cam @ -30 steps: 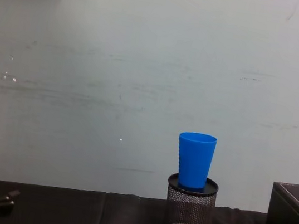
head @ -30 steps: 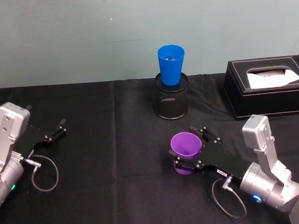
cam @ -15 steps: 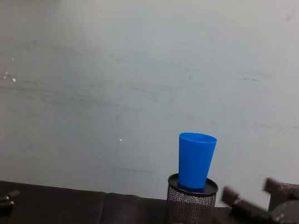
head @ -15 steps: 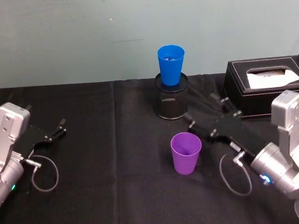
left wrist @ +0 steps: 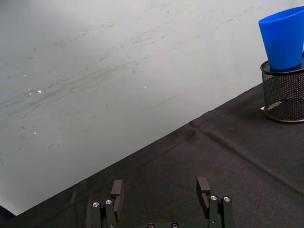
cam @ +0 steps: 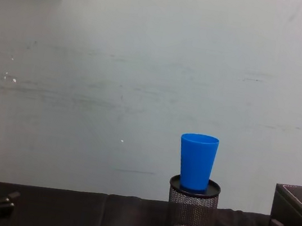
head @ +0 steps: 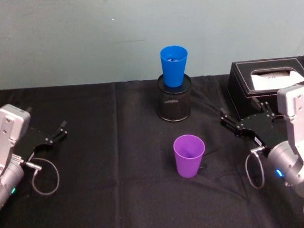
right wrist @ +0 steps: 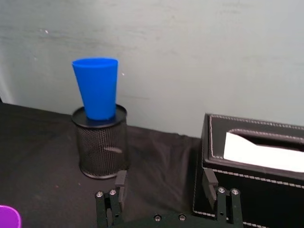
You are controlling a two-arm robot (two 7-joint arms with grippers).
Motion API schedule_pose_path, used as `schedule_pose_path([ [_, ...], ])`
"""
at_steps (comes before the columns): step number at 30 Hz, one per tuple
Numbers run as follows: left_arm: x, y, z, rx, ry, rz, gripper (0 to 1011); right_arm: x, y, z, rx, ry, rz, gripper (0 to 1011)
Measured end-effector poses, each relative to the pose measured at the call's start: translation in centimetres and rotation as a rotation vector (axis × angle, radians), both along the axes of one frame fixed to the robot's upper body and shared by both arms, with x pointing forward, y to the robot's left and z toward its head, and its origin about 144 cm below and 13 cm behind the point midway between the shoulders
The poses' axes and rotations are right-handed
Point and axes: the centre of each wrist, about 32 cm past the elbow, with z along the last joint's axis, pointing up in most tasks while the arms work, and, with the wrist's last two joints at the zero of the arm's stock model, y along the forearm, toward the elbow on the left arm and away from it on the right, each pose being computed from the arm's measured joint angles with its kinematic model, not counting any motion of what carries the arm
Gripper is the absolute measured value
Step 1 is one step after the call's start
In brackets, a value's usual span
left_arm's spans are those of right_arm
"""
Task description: Pick up one cup with a gripper and tap it against the other cup.
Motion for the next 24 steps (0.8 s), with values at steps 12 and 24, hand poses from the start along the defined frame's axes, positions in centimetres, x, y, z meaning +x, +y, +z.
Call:
schedule_pose_path([
  [12,0.0,0.0,0.0,0.0,0.0,0.0,1000,-0.04,-0.4,-0.04,0.004,0.02,0.016,1002],
  [24,0.0,0.0,0.0,0.0,0.0,0.0,1000,-0.02,-0.31,-0.06,0.003,0.017,0.012,1003],
])
